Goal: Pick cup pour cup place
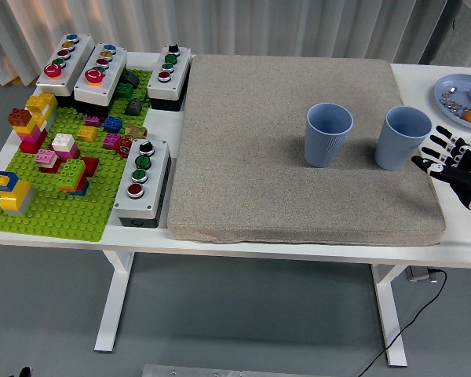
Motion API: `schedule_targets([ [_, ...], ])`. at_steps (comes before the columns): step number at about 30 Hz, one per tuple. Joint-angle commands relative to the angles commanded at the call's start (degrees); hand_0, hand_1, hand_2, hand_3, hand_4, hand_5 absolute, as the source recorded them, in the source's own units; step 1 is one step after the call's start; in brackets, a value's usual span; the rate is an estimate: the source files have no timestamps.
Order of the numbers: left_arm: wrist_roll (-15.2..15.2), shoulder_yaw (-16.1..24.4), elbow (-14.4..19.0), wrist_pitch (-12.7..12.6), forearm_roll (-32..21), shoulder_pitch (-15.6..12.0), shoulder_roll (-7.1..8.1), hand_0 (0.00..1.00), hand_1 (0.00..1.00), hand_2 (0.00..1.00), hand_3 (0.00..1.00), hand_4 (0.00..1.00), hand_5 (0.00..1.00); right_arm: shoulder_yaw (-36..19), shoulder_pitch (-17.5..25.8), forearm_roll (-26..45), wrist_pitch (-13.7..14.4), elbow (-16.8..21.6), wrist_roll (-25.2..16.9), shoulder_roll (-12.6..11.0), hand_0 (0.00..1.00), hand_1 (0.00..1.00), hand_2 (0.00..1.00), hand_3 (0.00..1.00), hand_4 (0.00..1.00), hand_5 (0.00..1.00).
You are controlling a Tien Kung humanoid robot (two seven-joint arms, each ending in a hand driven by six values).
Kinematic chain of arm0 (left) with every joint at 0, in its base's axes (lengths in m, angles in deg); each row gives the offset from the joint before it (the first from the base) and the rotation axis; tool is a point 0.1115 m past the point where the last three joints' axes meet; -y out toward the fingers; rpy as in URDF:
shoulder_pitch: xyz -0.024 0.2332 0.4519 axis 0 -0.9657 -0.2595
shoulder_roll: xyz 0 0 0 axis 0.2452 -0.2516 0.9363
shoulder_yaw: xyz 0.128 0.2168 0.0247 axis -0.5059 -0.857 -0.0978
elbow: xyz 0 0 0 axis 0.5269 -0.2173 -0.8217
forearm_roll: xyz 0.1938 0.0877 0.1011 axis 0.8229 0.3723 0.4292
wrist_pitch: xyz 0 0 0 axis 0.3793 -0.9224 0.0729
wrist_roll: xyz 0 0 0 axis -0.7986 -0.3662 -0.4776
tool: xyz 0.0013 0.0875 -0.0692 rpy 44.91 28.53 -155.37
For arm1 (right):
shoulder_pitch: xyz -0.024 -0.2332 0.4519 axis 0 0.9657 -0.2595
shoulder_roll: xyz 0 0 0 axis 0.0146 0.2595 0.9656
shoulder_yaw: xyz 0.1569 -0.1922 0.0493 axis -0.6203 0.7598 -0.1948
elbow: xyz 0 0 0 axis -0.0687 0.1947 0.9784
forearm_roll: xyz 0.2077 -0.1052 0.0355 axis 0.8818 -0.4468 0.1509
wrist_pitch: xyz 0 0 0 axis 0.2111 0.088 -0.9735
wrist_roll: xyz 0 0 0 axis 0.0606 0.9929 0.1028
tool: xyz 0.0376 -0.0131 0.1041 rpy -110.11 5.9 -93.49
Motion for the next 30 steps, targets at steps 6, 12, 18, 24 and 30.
schedule_targets([
  [6, 0.06, -0.12, 0.0, 0.06, 0.02, 0.14, 0.02, 0.688, 0.715, 0.738, 0.654, 0.484, 0.989, 0.68, -1.15, -0.2, 0.34, -0.37, -0.05, 0.73, 0.921, 0.872, 0.933, 0.954, 0.844, 0.264],
  [12, 0.07, -0.24, 0.0, 0.06, -0.12, 0.12, -0.06, 0.688, 0.715, 0.738, 0.653, 0.483, 0.989, 1.08, -1.38, -0.34, 0.63, -0.41, -0.01, 1.12, 0.921, 0.872, 0.932, 0.953, 0.844, 0.269],
  [18, 0.27, -0.28, 0.0, 0.15, 0.13, 0.24, -0.09, 0.687, 0.713, 0.738, 0.655, 0.484, 0.99, 1.25, -1.72, -0.32, 0.85, -0.53, -0.14, 1.55, 0.921, 0.873, 0.929, 0.95, 0.844, 0.264],
  [24, 0.32, -0.23, 0.0, 0.16, 0.18, 0.27, -0.14, 0.687, 0.712, 0.738, 0.655, 0.484, 0.99, 0.78, -1.72, -0.37, 1.0, -0.71, -0.21, 1.6, 0.921, 0.873, 0.928, 0.949, 0.844, 0.271],
  [30, 0.29, -0.32, 0.0, 0.22, 0.17, 0.28, -0.2, 0.687, 0.712, 0.738, 0.654, 0.484, 0.99, 0.05, -1.5, -0.74, 1.12, -0.69, -0.25, 1.56, 0.921, 0.873, 0.928, 0.947, 0.845, 0.272],
])
